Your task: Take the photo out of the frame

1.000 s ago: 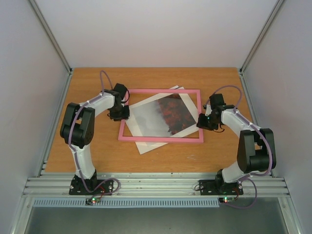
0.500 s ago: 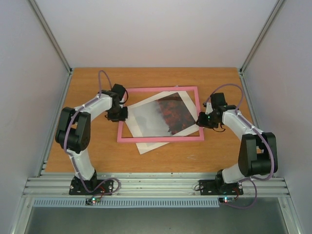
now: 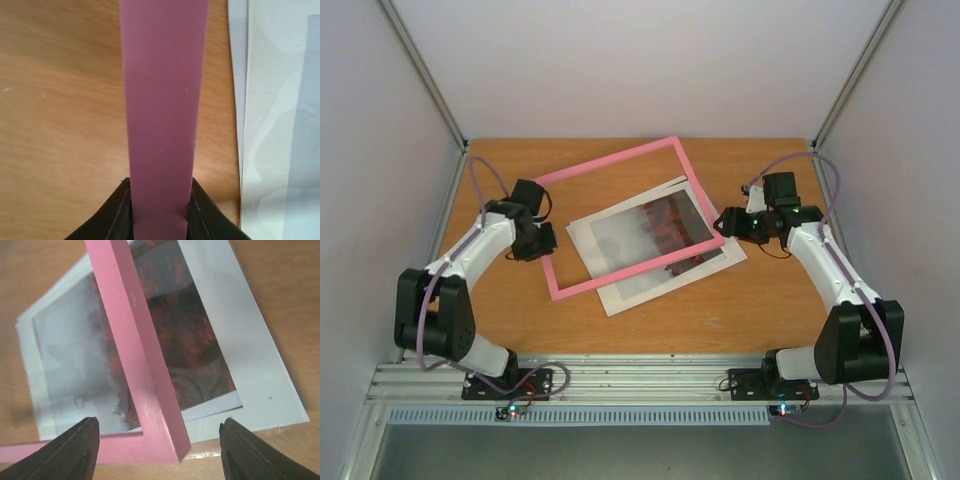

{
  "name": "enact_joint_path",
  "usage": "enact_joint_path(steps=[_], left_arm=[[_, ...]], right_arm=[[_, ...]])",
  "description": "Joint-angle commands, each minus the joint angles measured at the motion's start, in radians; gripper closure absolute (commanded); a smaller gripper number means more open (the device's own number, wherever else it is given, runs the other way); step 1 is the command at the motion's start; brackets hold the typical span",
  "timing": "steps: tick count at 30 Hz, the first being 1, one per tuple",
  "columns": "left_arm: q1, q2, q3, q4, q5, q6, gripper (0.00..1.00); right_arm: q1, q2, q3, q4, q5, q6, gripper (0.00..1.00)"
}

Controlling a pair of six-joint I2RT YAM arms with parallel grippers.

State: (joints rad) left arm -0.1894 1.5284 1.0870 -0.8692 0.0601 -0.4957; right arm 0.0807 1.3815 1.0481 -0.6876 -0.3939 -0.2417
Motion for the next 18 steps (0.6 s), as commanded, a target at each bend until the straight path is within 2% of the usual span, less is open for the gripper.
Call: enact_joint_path(steps=[1, 7, 11, 18], left_arm=[[0.031, -0.134, -0.057, 0.037, -0.011, -0.117, 1.00], [0.101, -0.221, -0.126, 0.013, -0.085, -0.246, 1.00], [0.174, -0.254, -0.189, 0.002, -0.083, -0.365, 0.99], [0.346, -0.308, -0.264, 0.001, -0.074, -0.493, 1.00]], right_arm=[[0.004, -0.064, 0.035, -0.026, -0.077, 0.031, 0.32], [0.004, -0.119, 0.006, 0.019, -0.184, 0.076, 0.27], [0.003, -0.157, -0.029, 0.068, -0.245, 0.111, 0.24], [0.017, -0.196, -0.106, 0.121, -0.237, 0.131, 0.23]])
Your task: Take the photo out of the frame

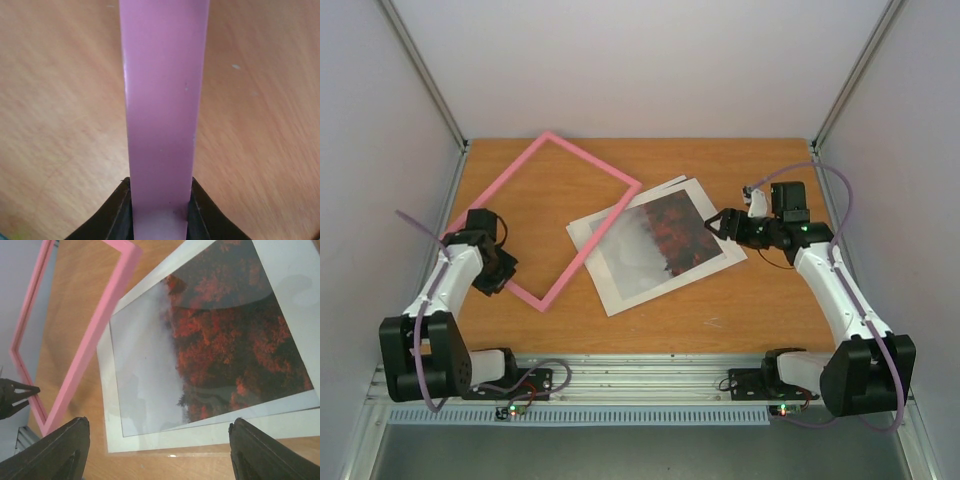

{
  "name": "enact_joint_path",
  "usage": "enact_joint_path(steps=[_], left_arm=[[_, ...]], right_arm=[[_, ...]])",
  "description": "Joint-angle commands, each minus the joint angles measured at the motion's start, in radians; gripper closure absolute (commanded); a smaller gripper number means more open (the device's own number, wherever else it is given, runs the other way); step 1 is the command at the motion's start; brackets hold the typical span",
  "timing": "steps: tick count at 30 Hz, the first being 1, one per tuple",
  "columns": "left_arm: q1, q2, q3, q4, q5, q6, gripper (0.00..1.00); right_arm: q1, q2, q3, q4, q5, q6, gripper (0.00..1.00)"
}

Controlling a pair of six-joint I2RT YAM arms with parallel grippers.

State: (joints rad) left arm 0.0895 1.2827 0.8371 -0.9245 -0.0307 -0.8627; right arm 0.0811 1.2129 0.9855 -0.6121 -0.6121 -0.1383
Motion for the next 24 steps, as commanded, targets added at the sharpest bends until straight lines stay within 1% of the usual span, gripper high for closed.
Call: enact_joint_path(steps=[1, 6, 11, 13, 17, 24], left_arm=[[0.087, -0.070, -0.022, 0.055, 0.009, -0.143, 1.00], [0.183, -0.081, -0.061, 0.074, -0.011, -0.216, 1.00], [0.262, -0.040, -0.108, 0.140, 0.028, -0.292, 1.00], [0.275, -0.010, -0.104, 0.160, 0.054, -0.310, 1.00], [0.287, 0.050, -0.081, 0.173, 0.034, -0.323, 1.00], [0.288, 0.135, -0.103, 0.273, 0.042, -0.326, 1.00]], right_arm=[[0.029, -0.029, -0.047, 0.045, -0.008, 0.026, 0.23], [0.116, -0.048, -0.041, 0.005, 0.107, -0.022, 0.22], [0.177, -0.067, -0.053, -0.027, 0.185, -0.041, 0.21], [0.193, -0.073, -0.059, -0.032, 0.205, -0.045, 0.21], [0.219, -0.076, -0.061, -0.042, 0.243, -0.057, 0.20], [0.248, -0.064, -0.064, -0.037, 0.267, -0.067, 0.19]])
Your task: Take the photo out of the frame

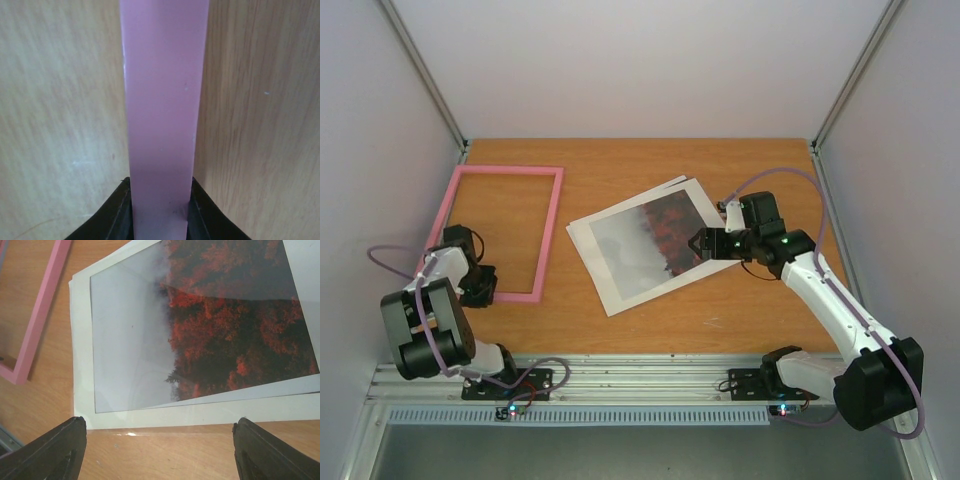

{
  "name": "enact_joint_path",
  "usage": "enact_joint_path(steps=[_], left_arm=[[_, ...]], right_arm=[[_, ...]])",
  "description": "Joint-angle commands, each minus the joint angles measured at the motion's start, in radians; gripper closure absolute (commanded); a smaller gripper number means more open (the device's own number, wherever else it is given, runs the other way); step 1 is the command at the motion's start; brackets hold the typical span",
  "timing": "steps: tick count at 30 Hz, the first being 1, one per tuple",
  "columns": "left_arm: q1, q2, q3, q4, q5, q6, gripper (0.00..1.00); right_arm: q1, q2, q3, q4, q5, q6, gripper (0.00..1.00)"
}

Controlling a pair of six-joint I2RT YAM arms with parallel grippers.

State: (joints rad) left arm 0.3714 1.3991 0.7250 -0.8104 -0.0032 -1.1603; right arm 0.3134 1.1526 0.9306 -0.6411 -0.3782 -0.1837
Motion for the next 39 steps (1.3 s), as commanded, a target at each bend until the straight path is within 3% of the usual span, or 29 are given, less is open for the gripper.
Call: enact_joint_path(steps=[1, 7, 13, 20, 29, 34, 39], left_arm=[[0.006, 0.027, 0.006, 0.174, 0.018, -0.030, 1.00], [0.002, 0.100, 0.019, 0.228, 0.057, -0.008, 0.96], [-0.013, 0.133, 0.020, 0.243, 0.083, 0.016, 0.79], [-0.030, 0.075, -0.017, 0.237, 0.092, 0.033, 0.66], [-0.042, -0.028, -0.082, 0.216, 0.119, 0.064, 0.34], [-0.056, -0.127, -0.073, 0.130, 0.073, 0.177, 0.21], [-0.098, -0.242, -0.051, 0.048, 0.073, 0.306, 0.15]], right_arm=[[0.018, -0.001, -0.010, -0.007, 0.036, -0.022, 0.19], [0.019, 0.015, -0.008, -0.005, 0.036, -0.018, 0.19], [0.019, 0.030, -0.001, -0.017, 0.052, -0.013, 0.19], [0.018, 0.052, 0.002, -0.013, 0.056, 0.007, 0.19], [0.016, 0.063, 0.005, -0.023, 0.079, 0.031, 0.19], [0.012, 0.078, -0.006, -0.038, 0.122, 0.070, 0.19], [-0.038, 0.112, -0.015, -0.048, 0.118, 0.098, 0.18]])
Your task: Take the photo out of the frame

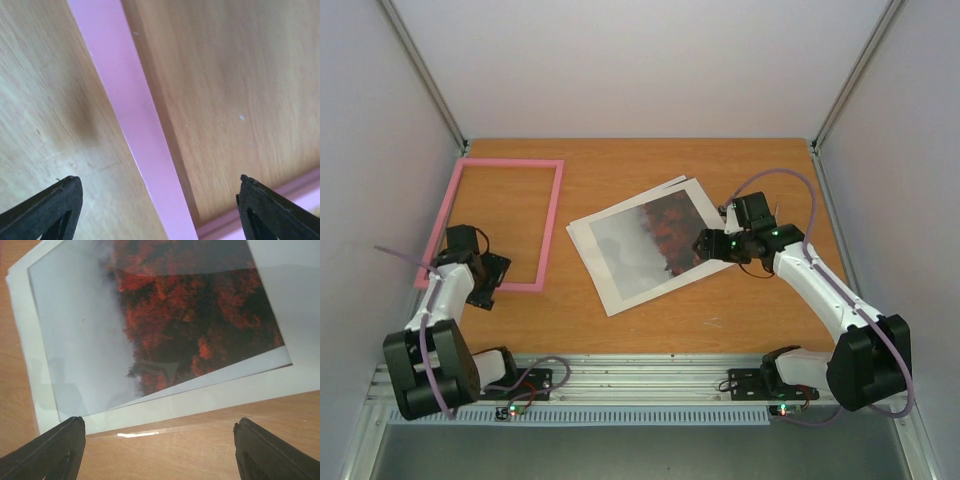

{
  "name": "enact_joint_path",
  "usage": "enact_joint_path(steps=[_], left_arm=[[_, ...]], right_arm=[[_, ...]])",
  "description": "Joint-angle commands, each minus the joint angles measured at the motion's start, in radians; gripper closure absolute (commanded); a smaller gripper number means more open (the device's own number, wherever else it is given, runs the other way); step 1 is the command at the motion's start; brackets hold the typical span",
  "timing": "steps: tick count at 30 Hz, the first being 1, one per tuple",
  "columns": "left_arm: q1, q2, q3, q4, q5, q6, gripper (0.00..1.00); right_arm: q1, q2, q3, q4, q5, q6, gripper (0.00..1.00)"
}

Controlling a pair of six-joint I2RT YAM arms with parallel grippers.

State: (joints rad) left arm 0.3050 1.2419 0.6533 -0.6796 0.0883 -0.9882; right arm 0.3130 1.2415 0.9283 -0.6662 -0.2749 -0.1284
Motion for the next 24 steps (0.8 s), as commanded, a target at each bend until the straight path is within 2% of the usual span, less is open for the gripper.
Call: enact_joint_path(steps=[1, 7, 13, 19, 24], left_arm=[[-0.046, -0.106, 0.029, -0.109, -0.024, 0.155, 0.14], [-0.127, -0.218, 0.053, -0.209, 0.028, 0.274, 0.09], [-0.269, -0.300, 0.041, -0.211, 0.166, 0.280, 0.03], [-0.496, -0.264, 0.015, -0.066, 0.240, 0.225, 0.01], [-0.565, -0.130, 0.021, 0.124, 0.303, 0.164, 0.01]], right_arm=[[-0.049, 0.024, -0.019, -0.017, 0.009, 0.048, 0.18], [-0.067, 0.059, -0.023, -0.030, 0.056, 0.043, 0.18], [-0.060, 0.099, -0.052, 0.002, 0.014, 0.097, 0.19], [-0.006, 0.120, -0.059, 0.025, 0.029, 0.107, 0.19], [0.038, 0.133, -0.067, 0.057, 0.037, 0.127, 0.19]])
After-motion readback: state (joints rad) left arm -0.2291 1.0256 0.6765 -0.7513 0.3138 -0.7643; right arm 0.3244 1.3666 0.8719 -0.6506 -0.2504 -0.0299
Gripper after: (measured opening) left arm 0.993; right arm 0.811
